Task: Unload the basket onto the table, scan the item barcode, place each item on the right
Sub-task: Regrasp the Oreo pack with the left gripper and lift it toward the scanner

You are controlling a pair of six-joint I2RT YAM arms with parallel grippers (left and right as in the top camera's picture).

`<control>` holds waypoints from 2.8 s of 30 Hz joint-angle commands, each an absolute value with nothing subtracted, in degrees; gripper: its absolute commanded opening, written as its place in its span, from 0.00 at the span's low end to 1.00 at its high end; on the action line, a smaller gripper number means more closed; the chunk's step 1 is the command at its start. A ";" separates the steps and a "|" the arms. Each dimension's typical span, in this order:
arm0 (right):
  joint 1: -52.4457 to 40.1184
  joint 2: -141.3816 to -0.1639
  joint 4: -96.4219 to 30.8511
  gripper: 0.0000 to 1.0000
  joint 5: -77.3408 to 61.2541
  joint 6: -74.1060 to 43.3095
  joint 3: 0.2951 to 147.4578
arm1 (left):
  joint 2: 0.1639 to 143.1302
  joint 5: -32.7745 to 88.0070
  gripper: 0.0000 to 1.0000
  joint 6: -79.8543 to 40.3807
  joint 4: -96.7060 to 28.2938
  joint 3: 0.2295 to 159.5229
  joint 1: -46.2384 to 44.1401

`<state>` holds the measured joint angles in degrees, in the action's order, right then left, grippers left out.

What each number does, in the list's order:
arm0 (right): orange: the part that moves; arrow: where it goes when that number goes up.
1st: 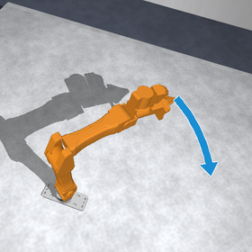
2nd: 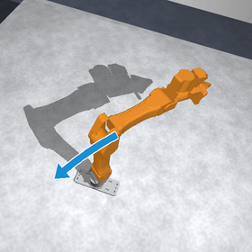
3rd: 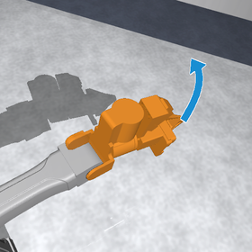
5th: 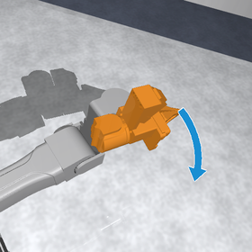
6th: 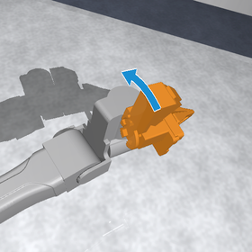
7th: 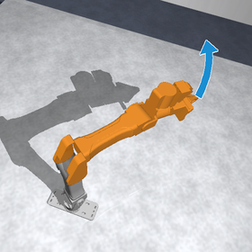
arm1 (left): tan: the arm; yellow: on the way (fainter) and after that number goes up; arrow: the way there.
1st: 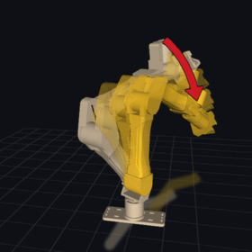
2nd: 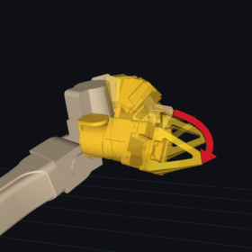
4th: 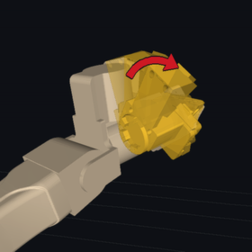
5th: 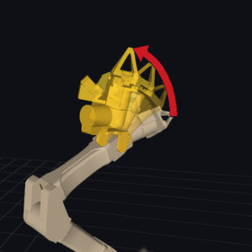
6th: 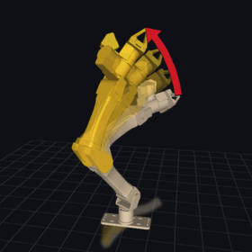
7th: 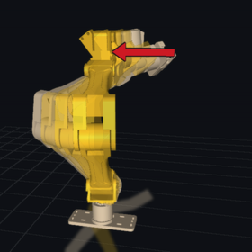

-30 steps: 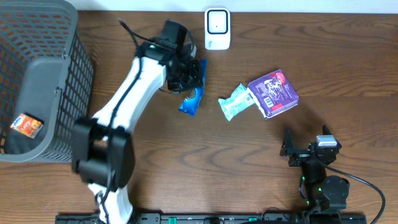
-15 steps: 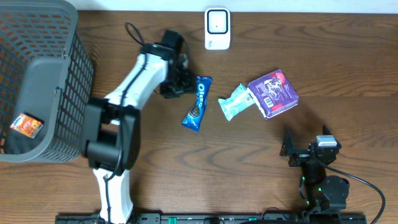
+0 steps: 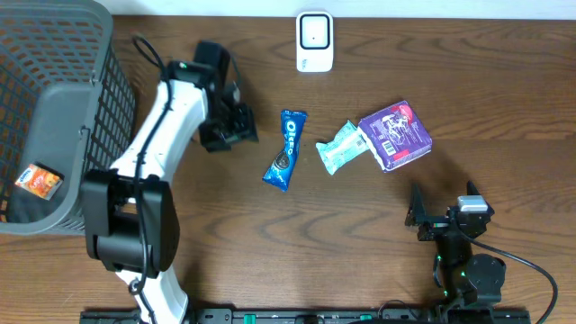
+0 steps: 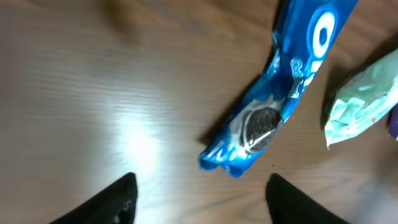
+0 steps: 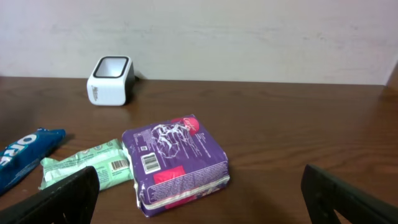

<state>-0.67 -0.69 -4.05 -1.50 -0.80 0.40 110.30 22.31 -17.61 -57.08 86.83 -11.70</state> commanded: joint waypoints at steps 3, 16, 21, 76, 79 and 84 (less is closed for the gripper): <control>-1.17 -0.38 -4.29 0.99 -1.41 -0.36 0.32 | 111.35 32.47 0.70 -16.34 -47.27 78.26 -12.95; -1.17 -0.38 -4.29 0.99 -1.39 -0.36 0.32 | 111.59 35.62 0.70 -20.49 -37.36 68.90 -13.34; -1.17 -0.38 -4.29 0.99 -1.39 -0.36 0.32 | 112.62 35.57 0.70 -25.71 -37.12 67.24 -14.20; -1.17 -0.38 -4.29 0.99 -1.39 -0.36 0.30 | 112.22 -49.80 0.07 -16.88 -39.46 72.97 -29.67; -1.17 -0.38 -4.29 0.99 -1.39 -0.36 0.32 | 114.48 -49.71 0.07 -20.82 -40.38 72.97 -33.19; -1.17 -0.38 -4.29 0.99 -1.41 -0.36 0.32 | 114.74 -46.54 0.10 -22.85 -41.10 72.99 -40.12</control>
<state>-0.67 -0.69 -4.05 -1.50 -0.80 0.40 115.26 -45.43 -19.53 -40.69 73.30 -36.05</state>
